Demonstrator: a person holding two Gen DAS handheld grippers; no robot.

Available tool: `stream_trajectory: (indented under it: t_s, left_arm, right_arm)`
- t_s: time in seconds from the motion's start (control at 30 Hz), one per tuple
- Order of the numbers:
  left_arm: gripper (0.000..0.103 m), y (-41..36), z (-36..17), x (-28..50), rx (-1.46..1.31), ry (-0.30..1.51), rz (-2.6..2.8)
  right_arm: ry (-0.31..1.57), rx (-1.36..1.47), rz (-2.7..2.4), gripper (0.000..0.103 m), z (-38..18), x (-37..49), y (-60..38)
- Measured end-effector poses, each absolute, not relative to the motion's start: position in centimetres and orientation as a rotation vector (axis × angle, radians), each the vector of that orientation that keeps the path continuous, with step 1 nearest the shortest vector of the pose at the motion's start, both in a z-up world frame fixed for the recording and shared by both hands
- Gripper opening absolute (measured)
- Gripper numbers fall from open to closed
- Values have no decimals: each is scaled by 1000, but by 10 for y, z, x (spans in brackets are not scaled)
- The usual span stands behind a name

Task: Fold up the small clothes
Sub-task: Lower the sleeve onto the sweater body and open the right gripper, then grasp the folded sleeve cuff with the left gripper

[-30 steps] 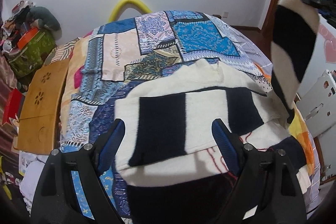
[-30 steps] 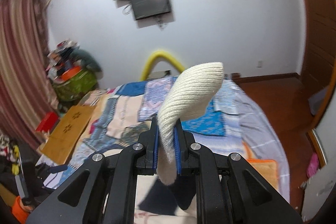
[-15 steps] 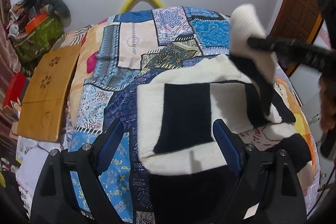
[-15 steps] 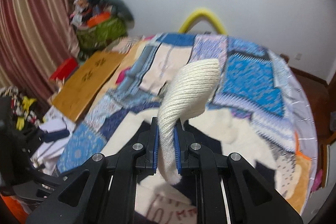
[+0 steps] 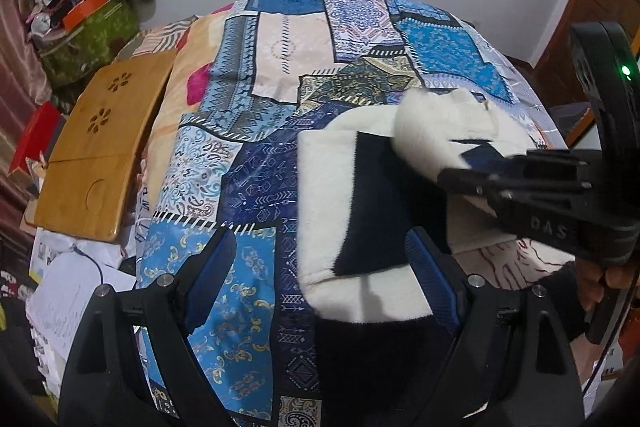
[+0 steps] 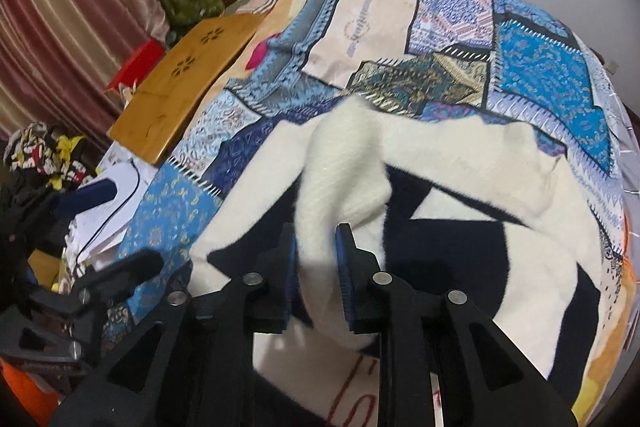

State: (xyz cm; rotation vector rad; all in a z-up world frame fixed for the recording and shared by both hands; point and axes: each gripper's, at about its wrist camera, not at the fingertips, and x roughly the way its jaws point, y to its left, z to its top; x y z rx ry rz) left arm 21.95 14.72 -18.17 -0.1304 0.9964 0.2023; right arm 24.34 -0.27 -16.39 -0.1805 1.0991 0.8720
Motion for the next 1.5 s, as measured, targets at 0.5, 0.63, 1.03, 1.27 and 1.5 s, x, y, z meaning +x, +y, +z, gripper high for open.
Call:
stream_trajectory:
  t_s: [0.5,0.63,1.03,1.27,1.5]
  left_arm:
    - [87,142,-172,234,-210,992,170]
    - [87,141,-184,247,-280,1027,154]
    - [81,162,-237,267,-562,1129,152]
    - [67,165,-260,275,-713,1172,82]
    - [48,154,-271,289,-686,1193,89]
  right_arm:
    - [846,-147,778,49,-81,244,-84]
    - [799,-153,679,55,-69,251,-129]
    - [874,-137,452,64,-107,278,-245]
    - [970,-124,415,64,-158,277,-276]
    - [1048,-52,431,64,-198,275,-292]
